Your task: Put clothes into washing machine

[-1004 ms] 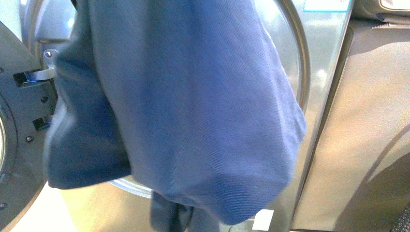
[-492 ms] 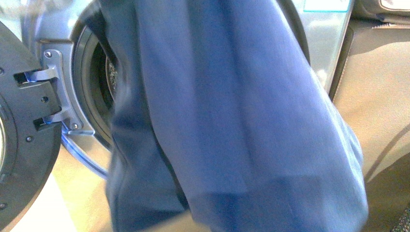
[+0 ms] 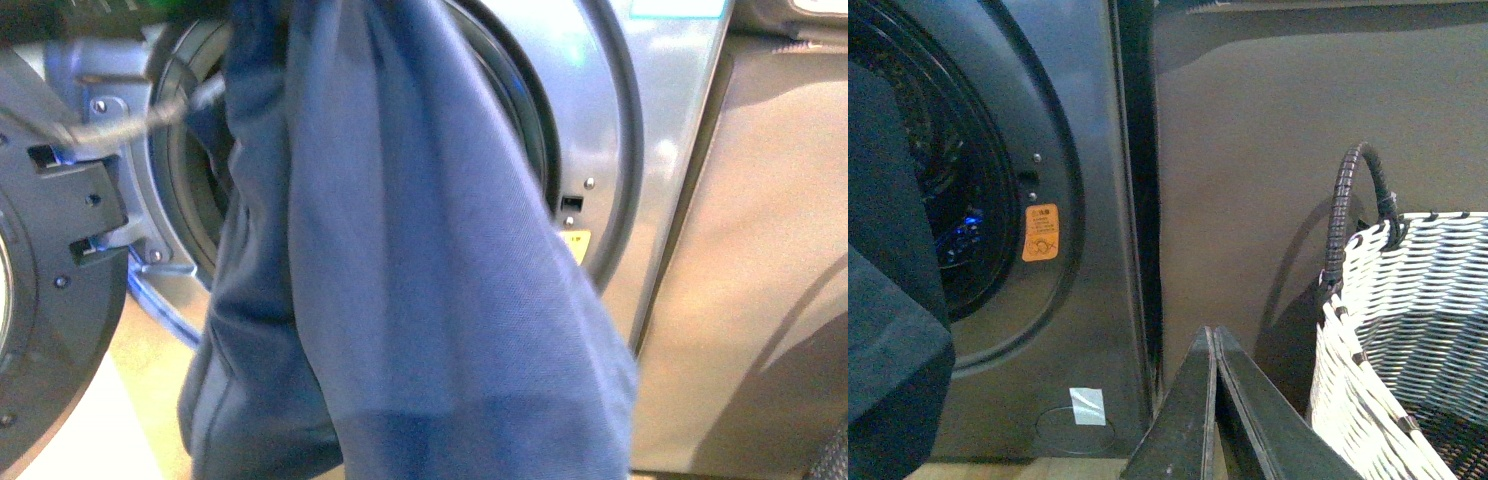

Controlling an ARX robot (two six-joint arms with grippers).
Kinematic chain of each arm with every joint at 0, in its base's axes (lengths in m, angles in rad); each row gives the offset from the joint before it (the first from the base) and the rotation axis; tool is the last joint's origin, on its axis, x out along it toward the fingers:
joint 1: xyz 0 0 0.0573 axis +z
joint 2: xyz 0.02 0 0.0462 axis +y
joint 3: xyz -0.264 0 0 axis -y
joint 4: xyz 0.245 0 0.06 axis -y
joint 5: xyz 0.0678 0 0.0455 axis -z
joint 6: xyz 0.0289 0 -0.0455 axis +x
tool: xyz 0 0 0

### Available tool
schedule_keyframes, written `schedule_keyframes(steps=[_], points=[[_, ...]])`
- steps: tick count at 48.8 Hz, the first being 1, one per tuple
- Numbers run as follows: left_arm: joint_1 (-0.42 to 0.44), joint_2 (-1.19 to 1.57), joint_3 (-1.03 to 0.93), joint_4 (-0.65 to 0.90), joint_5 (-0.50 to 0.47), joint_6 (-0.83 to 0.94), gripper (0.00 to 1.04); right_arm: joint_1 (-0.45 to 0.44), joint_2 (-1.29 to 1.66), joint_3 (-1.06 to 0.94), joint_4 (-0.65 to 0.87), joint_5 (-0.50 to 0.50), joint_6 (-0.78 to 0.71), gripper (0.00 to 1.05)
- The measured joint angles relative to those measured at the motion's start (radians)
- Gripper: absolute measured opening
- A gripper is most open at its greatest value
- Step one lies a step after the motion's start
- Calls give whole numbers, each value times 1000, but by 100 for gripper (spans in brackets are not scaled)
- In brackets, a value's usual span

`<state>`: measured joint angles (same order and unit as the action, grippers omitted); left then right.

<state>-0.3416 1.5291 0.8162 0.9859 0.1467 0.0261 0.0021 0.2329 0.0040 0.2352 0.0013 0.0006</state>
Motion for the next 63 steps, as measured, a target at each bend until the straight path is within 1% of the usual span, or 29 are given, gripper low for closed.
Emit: schedule_keyframes(steps=[13,15,18,20,27,36,41,50,53,63], points=[[-1,108,-10,87,-45,-43,7,0,-58,0,-57,0,0,2],[-2,123,-10,93,-49,-45,7,0,-90,1,-92,0,0,2],[-2,150,-10,105,-60,-49,7,0,-170,1,-205,0,0,2],[-2,172,-10,112,-69,-52,7,0,-201,1,-227,0,0,2],[0,235,-1,128,-93,-62,7,0,-229,1,-233,0,0,2],[6,330,60,151,-124,-64,7,0,-229,1,-235,0,0,2],[6,398,125,154,-154,-61,7,0,-229,1,-235,0,0,2],[9,555,299,150,-254,-48,7,0,-229,1,-235,0,0,2],[17,610,371,120,-289,-48,7,0,-229,1,-235,0,0,2],[48,741,558,34,-318,-40,7,0,-229,1,-235,0,0,2]])
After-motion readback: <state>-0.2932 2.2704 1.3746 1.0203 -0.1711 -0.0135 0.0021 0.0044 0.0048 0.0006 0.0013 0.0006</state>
